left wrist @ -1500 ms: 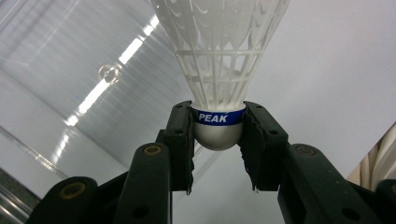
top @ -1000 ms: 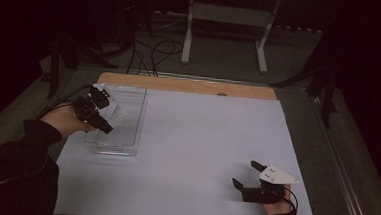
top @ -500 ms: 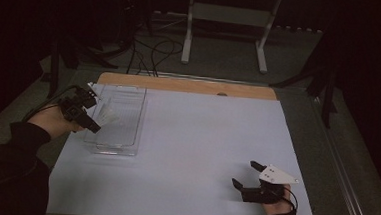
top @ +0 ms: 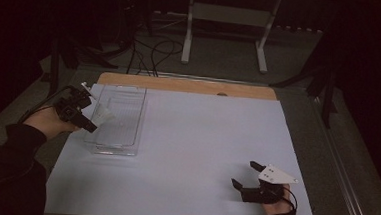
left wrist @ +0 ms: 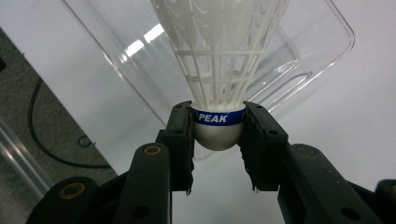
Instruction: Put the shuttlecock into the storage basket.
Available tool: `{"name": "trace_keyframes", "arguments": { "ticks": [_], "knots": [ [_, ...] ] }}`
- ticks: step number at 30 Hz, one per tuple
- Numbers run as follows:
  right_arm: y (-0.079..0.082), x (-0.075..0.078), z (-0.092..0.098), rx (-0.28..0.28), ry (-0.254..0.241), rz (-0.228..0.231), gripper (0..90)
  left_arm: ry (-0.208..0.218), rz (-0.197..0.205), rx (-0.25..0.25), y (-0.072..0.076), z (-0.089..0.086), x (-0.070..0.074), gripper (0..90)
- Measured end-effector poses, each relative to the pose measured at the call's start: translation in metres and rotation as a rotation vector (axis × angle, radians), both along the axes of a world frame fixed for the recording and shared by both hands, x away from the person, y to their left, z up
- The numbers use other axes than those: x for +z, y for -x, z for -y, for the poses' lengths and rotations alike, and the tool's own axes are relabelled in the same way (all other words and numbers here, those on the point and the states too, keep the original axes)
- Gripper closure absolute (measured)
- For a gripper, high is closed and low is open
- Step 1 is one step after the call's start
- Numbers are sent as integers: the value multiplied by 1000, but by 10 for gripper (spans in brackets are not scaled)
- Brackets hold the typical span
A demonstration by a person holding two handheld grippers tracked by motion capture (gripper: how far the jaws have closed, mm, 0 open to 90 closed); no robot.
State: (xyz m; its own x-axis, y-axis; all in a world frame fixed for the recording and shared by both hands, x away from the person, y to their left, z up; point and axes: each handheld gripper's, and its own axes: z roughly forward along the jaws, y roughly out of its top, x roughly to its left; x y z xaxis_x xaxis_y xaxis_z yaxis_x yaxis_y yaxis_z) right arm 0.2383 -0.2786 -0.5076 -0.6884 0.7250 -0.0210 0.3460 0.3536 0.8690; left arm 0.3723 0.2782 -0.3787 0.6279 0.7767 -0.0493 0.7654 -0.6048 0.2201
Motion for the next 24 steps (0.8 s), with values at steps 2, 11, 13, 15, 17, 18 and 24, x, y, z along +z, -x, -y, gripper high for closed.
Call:
{"name": "trace_keyframes", "arguments": {
  "ticks": [2,11,13,15,17,18,24],
  "knots": [
    [0,0,0,-1,0,-1,92,10,-5,-3,-1,-1,-4,663],
    [0,0,0,0,4,-2,92,35,14,-32,-3,-9,-11,662],
    [0,0,0,-2,4,-4,92,17,13,-43,-3,-9,-13,662],
    [0,0,0,-2,4,-2,92,14,11,-43,-3,-9,-15,662],
    [0,0,0,-1,4,-3,92,13,17,-37,-4,-9,-17,662],
    [0,0,0,-1,4,-3,92,13,17,-37,-4,-9,-17,662],
    [0,0,0,-1,3,-4,92,8,3,-36,-7,-8,-26,662]
  ]
}}
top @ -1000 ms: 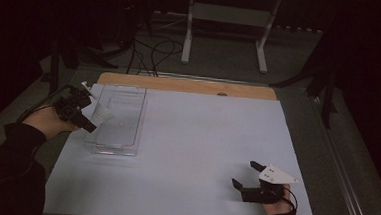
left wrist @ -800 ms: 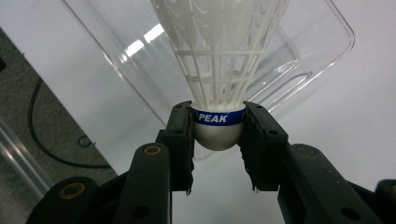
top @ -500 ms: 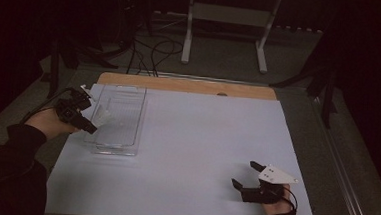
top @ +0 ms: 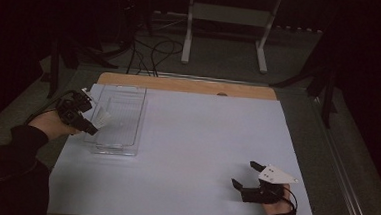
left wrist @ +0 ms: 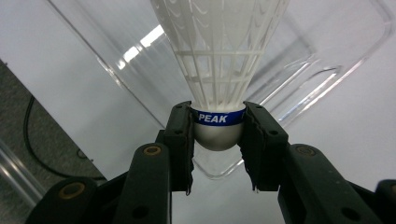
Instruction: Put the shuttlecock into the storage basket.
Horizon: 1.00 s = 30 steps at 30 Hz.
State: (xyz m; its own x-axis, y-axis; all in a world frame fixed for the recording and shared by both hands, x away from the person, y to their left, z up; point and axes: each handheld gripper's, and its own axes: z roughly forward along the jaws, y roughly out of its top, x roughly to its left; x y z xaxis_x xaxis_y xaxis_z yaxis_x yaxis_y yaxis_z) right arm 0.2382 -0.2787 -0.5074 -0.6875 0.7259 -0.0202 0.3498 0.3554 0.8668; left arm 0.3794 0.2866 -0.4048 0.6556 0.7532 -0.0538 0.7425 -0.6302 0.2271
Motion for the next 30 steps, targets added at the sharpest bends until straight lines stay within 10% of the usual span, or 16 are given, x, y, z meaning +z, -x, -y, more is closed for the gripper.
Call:
{"name": "trace_keyframes", "arguments": {
  "ticks": [26,30],
  "knots": [
    [-1,0,1,-1,4,-2,92,-35,-28,-23,-8,7,-16,651],
    [0,0,0,-1,5,-2,92,-26,-24,22,-8,6,-13,503]
  ]
}}
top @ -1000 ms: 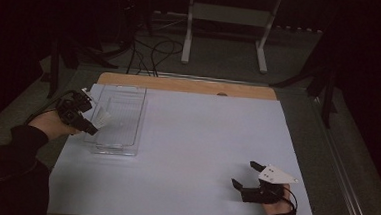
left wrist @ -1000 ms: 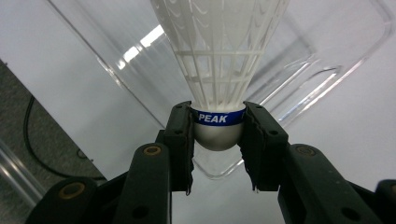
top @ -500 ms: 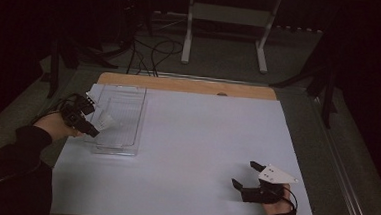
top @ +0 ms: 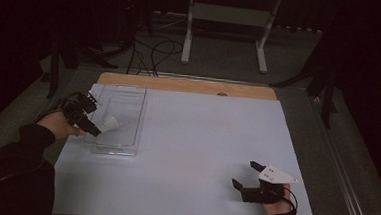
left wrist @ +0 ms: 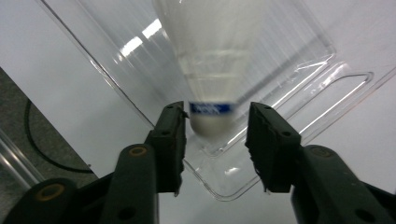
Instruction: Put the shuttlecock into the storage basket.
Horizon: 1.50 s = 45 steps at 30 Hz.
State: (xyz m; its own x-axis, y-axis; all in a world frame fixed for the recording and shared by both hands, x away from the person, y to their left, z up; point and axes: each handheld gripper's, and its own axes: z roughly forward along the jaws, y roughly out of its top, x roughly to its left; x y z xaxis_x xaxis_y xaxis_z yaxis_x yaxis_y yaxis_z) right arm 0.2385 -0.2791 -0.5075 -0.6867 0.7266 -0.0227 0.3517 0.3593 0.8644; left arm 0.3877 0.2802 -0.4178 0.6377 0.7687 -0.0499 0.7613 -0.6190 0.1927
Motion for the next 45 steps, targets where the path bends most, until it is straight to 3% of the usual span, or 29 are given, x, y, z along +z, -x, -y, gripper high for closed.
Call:
{"name": "trace_keyframes", "arguments": {
  "ticks": [6,8,12,18,19,22,39,45],
  "knots": [
    [0,0,0,-1,-3,0,92,5,17,19,3,-2,7,371],
    [0,0,0,0,0,1,92,8,12,15,4,-1,8,278],
    [0,0,0,1,1,1,92,7,19,17,7,1,9,216],
    [0,0,0,0,-3,1,92,40,32,15,9,2,11,139],
    [0,0,0,-1,-3,1,92,61,22,11,9,2,11,93],
    [0,0,0,0,-1,0,92,52,29,-1,9,3,11,20],
    [0,0,0,-1,-4,0,92,108,96,-35,13,23,25,0],
    [0,0,0,-1,-2,0,92,127,101,-30,13,27,24,1]
  ]
}}
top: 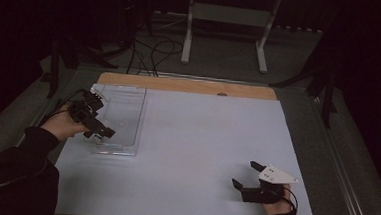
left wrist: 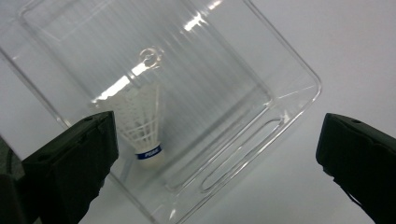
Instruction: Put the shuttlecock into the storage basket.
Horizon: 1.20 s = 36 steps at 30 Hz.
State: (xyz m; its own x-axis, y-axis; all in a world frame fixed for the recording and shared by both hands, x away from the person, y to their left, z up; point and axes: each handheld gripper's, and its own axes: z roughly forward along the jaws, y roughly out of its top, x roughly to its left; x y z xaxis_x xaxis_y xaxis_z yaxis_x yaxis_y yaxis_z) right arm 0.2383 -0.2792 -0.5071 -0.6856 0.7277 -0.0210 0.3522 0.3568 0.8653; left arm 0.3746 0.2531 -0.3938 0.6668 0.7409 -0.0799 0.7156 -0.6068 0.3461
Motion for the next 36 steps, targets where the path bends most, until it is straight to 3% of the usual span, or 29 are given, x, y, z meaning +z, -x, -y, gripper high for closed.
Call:
{"name": "trace_keyframes", "arguments": {
  "ticks": [18,26,36],
  "knots": [
    [0,1,1,0,0,5,92,33,56,-61,1,28,8,1],
    [0,1,1,0,0,2,92,50,91,-107,3,50,16,1],
    [0,1,1,-1,-2,3,92,68,106,-153,4,73,20,1]
  ]
}}
